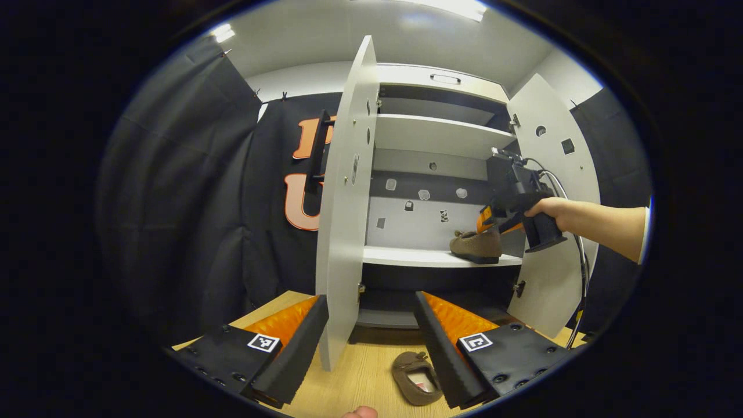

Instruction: Grab one shoe with the right hand and put it into the shoe cabinet, grab the other shoe with the left hand and put it into the shoe cabinet; then close the right door with the right hand and the left door with the left hand.

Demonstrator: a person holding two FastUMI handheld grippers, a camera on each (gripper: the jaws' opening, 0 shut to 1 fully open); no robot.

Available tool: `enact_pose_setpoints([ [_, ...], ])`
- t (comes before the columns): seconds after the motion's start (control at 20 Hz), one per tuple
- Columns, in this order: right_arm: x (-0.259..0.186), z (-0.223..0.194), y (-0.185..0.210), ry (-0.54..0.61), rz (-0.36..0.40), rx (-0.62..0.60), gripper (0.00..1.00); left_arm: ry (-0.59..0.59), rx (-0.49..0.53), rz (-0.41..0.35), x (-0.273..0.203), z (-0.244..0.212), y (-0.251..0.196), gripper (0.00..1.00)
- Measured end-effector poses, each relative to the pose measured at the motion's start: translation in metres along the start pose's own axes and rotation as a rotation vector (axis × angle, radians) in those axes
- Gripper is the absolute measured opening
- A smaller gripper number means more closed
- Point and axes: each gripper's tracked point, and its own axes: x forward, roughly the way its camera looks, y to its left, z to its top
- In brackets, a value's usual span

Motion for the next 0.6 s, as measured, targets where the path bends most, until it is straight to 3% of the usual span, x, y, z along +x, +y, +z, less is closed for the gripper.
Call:
enact_pose_setpoints([
  [0.25,-0.078,-0.009,0.018,-0.143,0.064,-0.019,0.92,0.009,-0.008,-0.027,-0.001,-0.004,-0.011,0.96],
  [0.45,-0.130,-0.052,0.023,-0.197,0.100,-0.057,0.92,0.024,0.015,-0.048,-0.001,-0.011,-0.021,0.96],
  [0.6,-0.169,-0.089,0.019,-0.258,0.087,-0.071,0.91,0.072,0.018,-0.079,-0.002,-0.033,-0.033,0.96],
])
